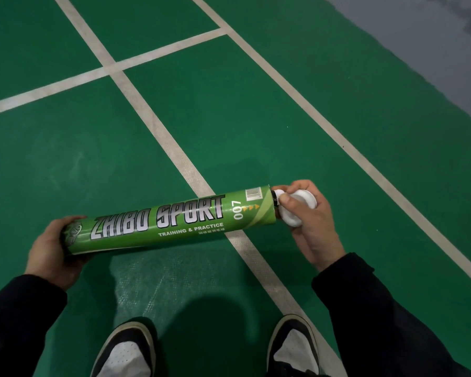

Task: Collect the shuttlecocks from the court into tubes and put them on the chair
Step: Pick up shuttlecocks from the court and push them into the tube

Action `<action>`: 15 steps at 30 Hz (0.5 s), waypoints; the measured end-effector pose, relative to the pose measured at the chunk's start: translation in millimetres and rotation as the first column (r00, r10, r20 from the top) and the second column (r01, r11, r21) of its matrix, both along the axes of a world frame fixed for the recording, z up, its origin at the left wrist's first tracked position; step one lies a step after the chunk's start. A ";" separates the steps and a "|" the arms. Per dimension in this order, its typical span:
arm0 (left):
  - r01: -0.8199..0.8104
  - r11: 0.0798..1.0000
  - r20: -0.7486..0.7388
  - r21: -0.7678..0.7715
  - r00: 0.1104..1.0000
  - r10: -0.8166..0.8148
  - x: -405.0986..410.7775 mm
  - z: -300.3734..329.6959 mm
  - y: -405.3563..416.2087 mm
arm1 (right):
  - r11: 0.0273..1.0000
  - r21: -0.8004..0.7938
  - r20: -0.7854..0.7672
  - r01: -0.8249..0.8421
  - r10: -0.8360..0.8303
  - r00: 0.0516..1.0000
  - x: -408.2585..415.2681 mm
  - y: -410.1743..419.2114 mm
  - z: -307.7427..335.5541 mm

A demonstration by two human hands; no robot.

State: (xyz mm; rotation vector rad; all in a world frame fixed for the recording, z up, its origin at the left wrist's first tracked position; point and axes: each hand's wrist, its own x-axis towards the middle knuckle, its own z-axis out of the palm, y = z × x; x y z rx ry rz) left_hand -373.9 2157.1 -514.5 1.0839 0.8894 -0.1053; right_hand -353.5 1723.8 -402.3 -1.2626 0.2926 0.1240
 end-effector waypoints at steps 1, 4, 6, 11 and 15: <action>-0.004 1.000 -0.001 -0.014 1.000 0.004 0.2 0.2 -1.5 | 0.999 -0.012 0.009 0.035 -0.035 0.999 -0.7 1.4 -1.2; -0.021 0.999 0.006 -0.036 1.000 0.021 -0.9 -1.0 -3.4 | 0.994 -0.043 0.018 0.104 -0.103 0.994 -2.7 5.4 -1.9; -0.034 0.998 0.013 -0.051 0.999 0.035 -3.1 -2.7 -2.4 | 0.994 -0.085 0.036 0.073 -0.070 0.997 -1.9 5.5 0.6; -0.037 0.996 -0.008 -0.076 0.999 0.036 -7.6 -5.7 0.9 | 0.995 -0.002 0.066 -0.096 0.096 0.993 4.1 0.6 7.4; -0.040 0.998 -0.015 -0.053 0.999 0.040 -10.8 -7.9 4.7 | 0.960 -0.192 0.073 -0.202 0.220 0.973 6.0 -2.4 12.5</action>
